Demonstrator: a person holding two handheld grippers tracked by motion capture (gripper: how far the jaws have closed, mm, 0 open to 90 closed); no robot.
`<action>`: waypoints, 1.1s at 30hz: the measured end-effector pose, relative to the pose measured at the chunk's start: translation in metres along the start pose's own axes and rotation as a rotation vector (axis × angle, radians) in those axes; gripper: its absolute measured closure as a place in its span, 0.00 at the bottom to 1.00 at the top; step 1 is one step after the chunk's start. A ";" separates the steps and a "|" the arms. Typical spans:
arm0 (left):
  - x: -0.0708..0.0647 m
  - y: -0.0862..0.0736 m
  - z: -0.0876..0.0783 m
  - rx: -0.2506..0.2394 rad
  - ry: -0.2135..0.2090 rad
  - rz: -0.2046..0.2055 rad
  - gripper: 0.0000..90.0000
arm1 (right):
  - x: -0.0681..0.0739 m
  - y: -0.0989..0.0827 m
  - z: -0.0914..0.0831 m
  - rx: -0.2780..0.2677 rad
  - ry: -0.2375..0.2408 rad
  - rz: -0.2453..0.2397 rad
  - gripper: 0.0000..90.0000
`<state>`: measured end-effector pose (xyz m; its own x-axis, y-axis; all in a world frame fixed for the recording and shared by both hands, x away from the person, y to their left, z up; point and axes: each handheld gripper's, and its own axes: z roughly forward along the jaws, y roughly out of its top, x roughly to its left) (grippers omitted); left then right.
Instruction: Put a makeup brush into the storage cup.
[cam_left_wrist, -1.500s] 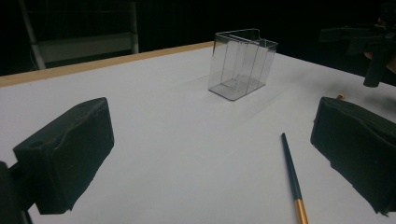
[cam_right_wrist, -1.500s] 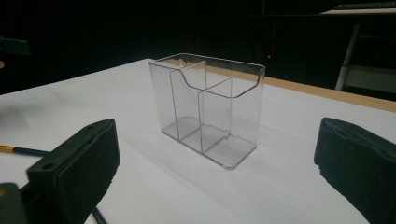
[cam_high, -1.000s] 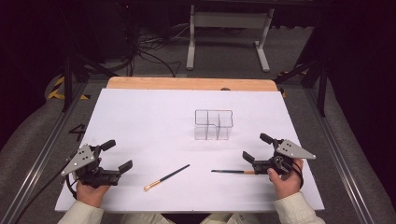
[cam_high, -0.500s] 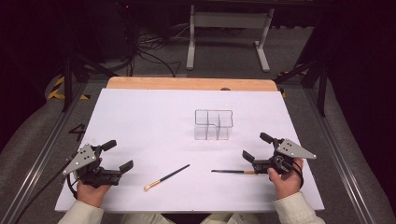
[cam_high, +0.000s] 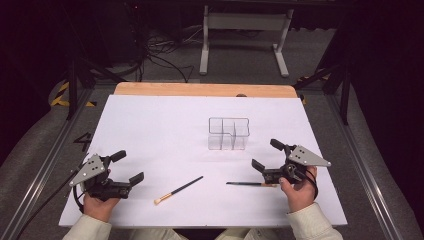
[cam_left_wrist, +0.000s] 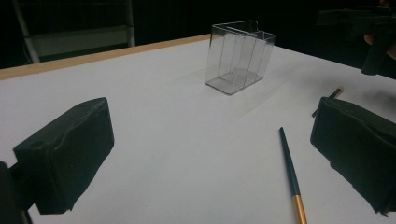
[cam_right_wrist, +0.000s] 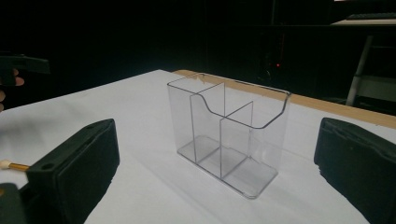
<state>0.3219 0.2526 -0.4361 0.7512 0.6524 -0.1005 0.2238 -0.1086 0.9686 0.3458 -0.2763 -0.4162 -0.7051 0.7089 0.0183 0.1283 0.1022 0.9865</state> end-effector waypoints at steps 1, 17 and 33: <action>0.000 0.000 0.000 0.000 0.000 0.000 0.00 | 0.001 0.000 0.001 0.002 0.006 0.004 0.01; 0.000 0.000 -0.001 -0.005 0.002 -0.002 0.00 | 0.018 0.012 0.028 -0.003 0.074 0.004 0.01; -0.001 0.001 -0.001 -0.005 0.009 0.007 0.00 | 0.026 0.033 0.039 0.013 0.130 -0.038 0.02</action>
<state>0.3210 0.2530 -0.4345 0.7470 0.6584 -0.0918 0.2153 -0.1090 0.9704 0.3582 -0.2273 -0.3898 -0.7941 0.6078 0.0024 0.1078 0.1370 0.9847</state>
